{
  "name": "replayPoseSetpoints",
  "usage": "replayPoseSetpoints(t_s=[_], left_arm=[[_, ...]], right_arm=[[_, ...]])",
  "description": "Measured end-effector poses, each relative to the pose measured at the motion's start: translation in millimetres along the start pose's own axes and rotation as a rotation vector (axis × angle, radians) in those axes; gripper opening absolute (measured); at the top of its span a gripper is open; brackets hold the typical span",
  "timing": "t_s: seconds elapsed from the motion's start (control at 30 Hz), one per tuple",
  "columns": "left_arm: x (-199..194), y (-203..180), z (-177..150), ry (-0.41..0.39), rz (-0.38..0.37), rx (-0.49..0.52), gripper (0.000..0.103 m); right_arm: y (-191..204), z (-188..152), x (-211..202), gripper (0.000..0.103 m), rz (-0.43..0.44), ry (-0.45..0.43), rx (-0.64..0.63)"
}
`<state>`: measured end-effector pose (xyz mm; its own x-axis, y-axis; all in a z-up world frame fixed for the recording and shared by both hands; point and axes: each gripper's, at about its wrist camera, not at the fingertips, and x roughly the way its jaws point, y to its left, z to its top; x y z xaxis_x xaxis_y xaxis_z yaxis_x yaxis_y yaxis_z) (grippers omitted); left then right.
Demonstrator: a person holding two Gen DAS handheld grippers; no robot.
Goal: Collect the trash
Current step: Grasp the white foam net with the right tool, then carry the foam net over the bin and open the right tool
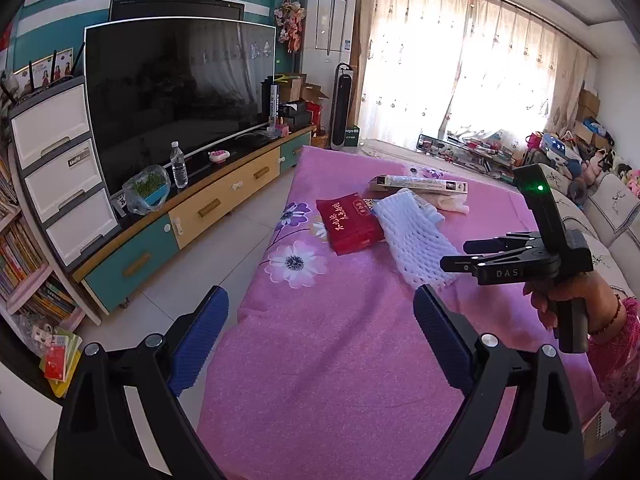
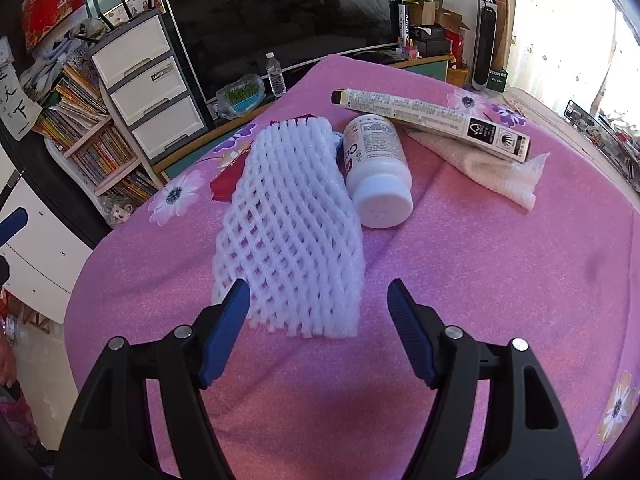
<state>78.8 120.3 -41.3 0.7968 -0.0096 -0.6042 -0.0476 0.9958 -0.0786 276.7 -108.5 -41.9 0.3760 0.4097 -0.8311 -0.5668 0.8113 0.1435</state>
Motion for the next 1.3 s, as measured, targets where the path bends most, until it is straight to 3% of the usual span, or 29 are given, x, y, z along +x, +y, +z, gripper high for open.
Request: replayPoseSetpoints(t_s=[0.07, 0.1, 0.17, 0.2, 0.3, 0.53, 0.77, 0.97, 1.3], left_arm=[[2.6, -1.1, 0.6, 0.003, -0.011, -0.004, 0.092], [2.4, -2.2, 0.6, 0.005, -0.014, -0.006, 0.092], [6.1, -4.6, 0.5, 0.011, -0.019, -0.006, 0.092], [7.1, -5.6, 0.2, 0.014, -0.021, -0.005, 0.092], [11.1, -8.4, -1.1, 0.023, -0.025, 0.001, 0.092], [14.7, -18.0, -0.5, 0.024, -0.038, 0.015, 0.092], [18.5, -36.9, -0.1, 0.022, -0.065, 0.051, 0.092], [19.3, -55.9, 1.3, 0.020, -0.090, 0.084, 0.092], [25.8, -89.6, 3.0, 0.024, -0.126, 0.127, 0.093]], right_arm=[[0.8, 3.8, 7.1, 0.066, -0.012, 0.019, -0.001], [0.5, 4.4, 9.0, 0.060, -0.011, 0.028, 0.000], [1.7, 4.0, 12.8, 0.044, -0.009, 0.048, -0.004], [2.4, 3.1, 14.5, 0.028, -0.013, 0.056, -0.006], [2.3, 0.6, 8.6, 0.013, -0.005, 0.029, -0.004], [-1.8, -15.8, -31.6, 0.012, 0.016, -0.036, 0.010], [-20.5, -50.1, -81.9, 0.013, -0.017, -0.097, 0.053], [-70.7, -106.3, -128.9, 0.013, -0.140, -0.135, 0.168], [-197.6, -231.7, -215.6, 0.013, -0.477, -0.154, 0.511]])
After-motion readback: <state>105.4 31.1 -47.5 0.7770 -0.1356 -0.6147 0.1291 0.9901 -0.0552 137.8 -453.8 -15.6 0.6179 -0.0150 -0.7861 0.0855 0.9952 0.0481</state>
